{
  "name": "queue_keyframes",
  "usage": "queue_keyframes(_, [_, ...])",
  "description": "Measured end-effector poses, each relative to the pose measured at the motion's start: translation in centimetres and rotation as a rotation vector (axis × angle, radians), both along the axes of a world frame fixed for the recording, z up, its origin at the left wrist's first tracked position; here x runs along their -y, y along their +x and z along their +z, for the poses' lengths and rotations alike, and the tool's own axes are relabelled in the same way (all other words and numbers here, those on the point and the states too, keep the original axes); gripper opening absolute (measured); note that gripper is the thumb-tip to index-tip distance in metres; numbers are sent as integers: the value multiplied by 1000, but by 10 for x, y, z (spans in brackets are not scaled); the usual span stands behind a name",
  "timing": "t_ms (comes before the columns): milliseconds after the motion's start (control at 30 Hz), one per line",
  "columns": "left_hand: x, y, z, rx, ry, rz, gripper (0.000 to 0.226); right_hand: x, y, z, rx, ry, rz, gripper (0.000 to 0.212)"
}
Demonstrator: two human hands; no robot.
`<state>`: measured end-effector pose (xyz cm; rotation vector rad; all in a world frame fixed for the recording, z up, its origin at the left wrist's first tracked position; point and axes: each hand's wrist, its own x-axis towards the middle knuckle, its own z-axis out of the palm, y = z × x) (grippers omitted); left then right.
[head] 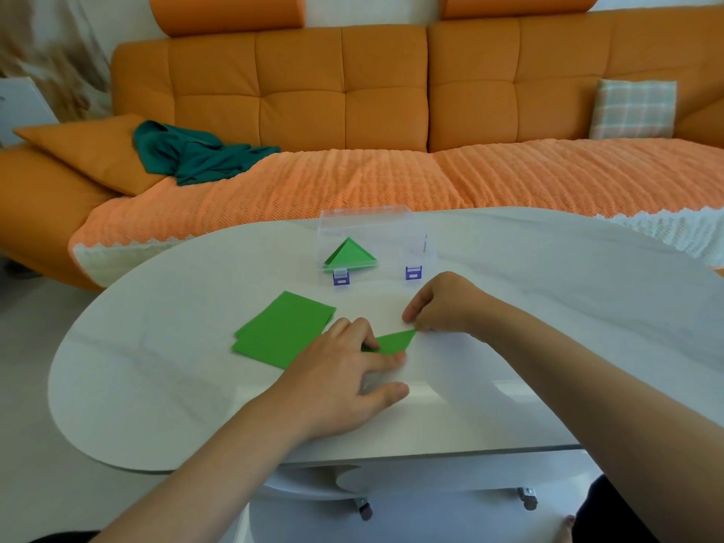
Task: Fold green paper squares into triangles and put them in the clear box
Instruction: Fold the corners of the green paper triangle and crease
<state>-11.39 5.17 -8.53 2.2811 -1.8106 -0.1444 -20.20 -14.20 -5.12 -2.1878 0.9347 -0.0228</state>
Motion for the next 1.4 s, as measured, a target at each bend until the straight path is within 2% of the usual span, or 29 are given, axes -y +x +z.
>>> queue_keyframes(200, [9, 7, -1, -112, -96, 65, 32, -2, -2, -8, 50, -96, 36, 25])
queue_keyframes(367, [18, 15, 1, -124, -147, 92, 39, -5, -16, -14, 118, -146, 210, 24])
queue_keyframes(500, [21, 20, 5, -43, -210, 39, 27, -7, -25, -17, 150, -235, 358, 18])
queue_keyframes(600, [23, 23, 6, -69, -271, 28, 28, -8, -27, -21, 233, -278, 422, 17])
queue_keyframes(833, [20, 25, 16, -208, -400, 77, 14, -14, -28, -15, 388, -203, 307, 7])
queue_keyframes(967, [19, 22, 23, -434, -457, 205, 13, -13, -27, -5, 439, -67, 269, 16])
queue_keyframes(1033, [20, 20, 23, -594, -433, 255, 13, -12, -26, -3, 443, -50, 261, 14])
queue_keyframes(1100, [20, 18, 23, -670, -409, 281, 13, -15, -24, -3, 436, -71, 257, 11])
queue_keyframes(1400, [15, 16, 26, -524, -375, 233, 13, -32, -16, 0, 407, -190, 244, 8])
